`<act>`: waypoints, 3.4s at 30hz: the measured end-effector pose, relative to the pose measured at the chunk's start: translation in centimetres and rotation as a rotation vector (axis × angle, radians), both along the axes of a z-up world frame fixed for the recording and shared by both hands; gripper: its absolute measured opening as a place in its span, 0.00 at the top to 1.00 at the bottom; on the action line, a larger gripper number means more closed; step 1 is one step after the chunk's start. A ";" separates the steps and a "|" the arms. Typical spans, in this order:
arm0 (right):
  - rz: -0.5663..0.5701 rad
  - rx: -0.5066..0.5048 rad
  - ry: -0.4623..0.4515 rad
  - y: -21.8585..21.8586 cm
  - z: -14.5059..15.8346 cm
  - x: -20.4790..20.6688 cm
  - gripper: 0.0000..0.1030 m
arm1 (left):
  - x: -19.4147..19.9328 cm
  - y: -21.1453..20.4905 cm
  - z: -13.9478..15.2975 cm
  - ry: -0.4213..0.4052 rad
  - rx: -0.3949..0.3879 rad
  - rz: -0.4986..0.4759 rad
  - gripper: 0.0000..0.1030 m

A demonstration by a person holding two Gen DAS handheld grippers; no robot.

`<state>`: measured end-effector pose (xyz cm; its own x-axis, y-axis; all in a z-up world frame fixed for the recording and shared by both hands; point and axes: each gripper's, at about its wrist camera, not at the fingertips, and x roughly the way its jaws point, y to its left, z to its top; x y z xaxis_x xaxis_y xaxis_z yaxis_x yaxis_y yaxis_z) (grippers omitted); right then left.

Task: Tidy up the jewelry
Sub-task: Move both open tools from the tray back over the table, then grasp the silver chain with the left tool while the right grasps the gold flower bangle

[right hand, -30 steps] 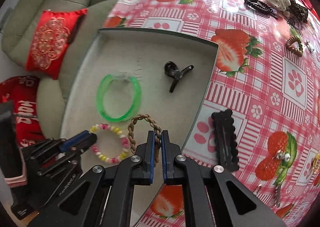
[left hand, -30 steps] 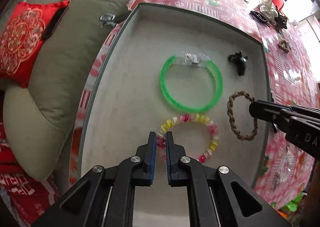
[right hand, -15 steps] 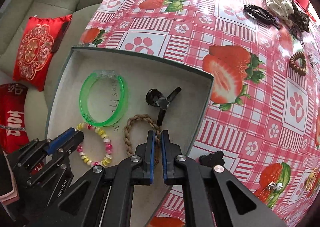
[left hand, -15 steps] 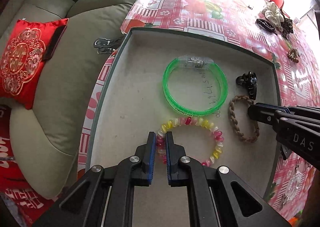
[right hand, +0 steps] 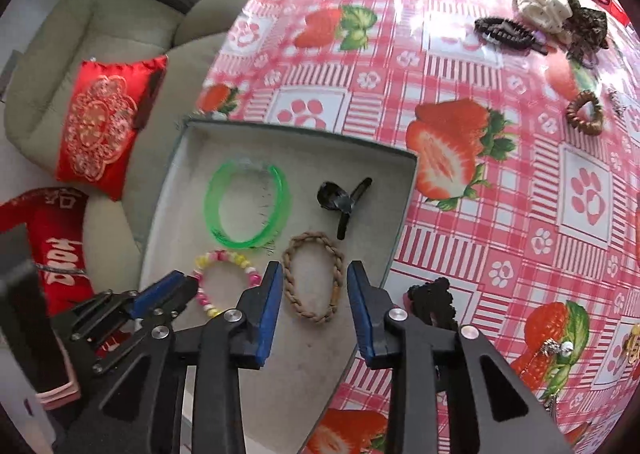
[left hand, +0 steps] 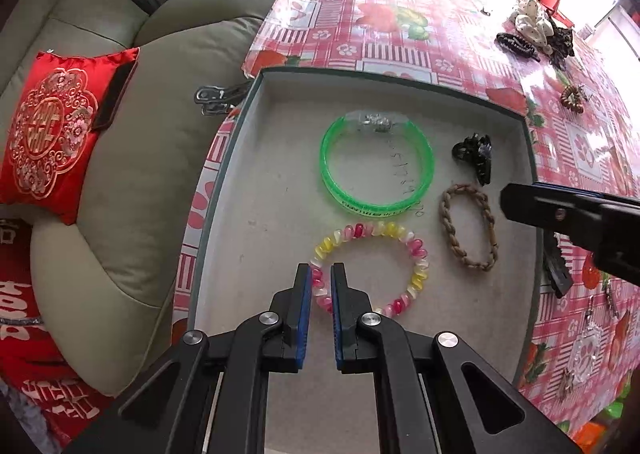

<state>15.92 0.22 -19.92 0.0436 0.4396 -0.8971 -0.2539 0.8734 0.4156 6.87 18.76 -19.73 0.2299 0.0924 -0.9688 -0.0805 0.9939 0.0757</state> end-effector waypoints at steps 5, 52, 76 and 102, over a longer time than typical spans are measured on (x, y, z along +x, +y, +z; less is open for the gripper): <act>-0.057 0.037 -0.027 -1.9 1.7 -0.5 0.47 | 0.2 -0.7 1.7 -0.028 0.002 -0.015 0.85; -0.624 -0.201 0.121 -34.3 -2.9 -6.4 0.00 | 3.3 -26.1 -1.7 0.038 0.025 -0.557 0.00; -0.519 -0.320 0.055 -32.9 -6.1 -2.2 0.11 | 3.3 -28.9 -3.1 0.048 -0.032 -0.643 0.29; -0.567 -0.160 0.002 -31.9 -3.6 -4.5 0.86 | 3.2 -25.8 -0.1 0.060 -0.239 -0.502 0.81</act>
<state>11.40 -31.69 -23.49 0.2301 0.2072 -0.9508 0.2718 0.9245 0.2673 10.06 -7.01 -19.87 0.1332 -0.2380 -0.9621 0.4047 0.8992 -0.1665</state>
